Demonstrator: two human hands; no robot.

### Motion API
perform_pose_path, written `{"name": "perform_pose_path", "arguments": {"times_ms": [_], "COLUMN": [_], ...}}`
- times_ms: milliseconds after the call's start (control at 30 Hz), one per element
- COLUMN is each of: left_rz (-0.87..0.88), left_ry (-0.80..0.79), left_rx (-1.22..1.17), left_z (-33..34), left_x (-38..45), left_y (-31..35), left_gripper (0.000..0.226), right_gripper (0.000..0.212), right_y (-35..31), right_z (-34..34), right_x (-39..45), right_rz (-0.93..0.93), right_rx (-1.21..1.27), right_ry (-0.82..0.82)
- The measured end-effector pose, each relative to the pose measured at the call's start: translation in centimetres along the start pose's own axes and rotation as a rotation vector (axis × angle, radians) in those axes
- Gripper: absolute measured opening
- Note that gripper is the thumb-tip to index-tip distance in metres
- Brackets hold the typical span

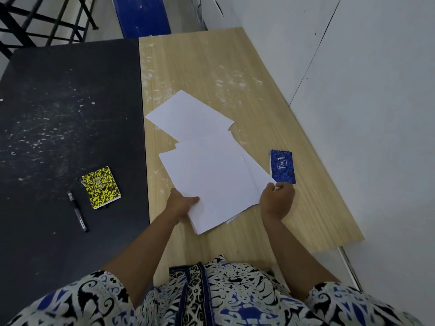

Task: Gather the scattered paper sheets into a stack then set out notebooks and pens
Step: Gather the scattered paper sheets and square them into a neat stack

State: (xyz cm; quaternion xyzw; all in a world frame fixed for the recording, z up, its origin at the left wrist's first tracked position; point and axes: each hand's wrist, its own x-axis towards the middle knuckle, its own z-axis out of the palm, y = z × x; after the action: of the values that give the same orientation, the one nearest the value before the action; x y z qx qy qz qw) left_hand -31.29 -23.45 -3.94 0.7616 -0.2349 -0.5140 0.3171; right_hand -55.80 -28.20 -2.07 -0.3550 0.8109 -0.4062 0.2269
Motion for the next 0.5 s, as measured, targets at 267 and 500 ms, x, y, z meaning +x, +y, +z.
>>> {"name": "perform_pose_path", "arguments": {"times_ms": [267, 500], "left_rz": [0.014, 0.006], "left_ry": [0.111, 0.140], "left_rx": [0.231, 0.276], "left_z": [1.4, 1.4], "left_x": [-0.4, -0.8], "left_y": [-0.1, 0.0], "left_gripper": [0.077, 0.076], "right_gripper": [0.059, 0.092], "right_y": [0.7, -0.2], "right_z": [0.9, 1.5], "right_x": [6.6, 9.0], "right_rz": [0.076, 0.142], "right_rx": [-0.385, -0.419], "right_ry": [-0.166, -0.271]}}
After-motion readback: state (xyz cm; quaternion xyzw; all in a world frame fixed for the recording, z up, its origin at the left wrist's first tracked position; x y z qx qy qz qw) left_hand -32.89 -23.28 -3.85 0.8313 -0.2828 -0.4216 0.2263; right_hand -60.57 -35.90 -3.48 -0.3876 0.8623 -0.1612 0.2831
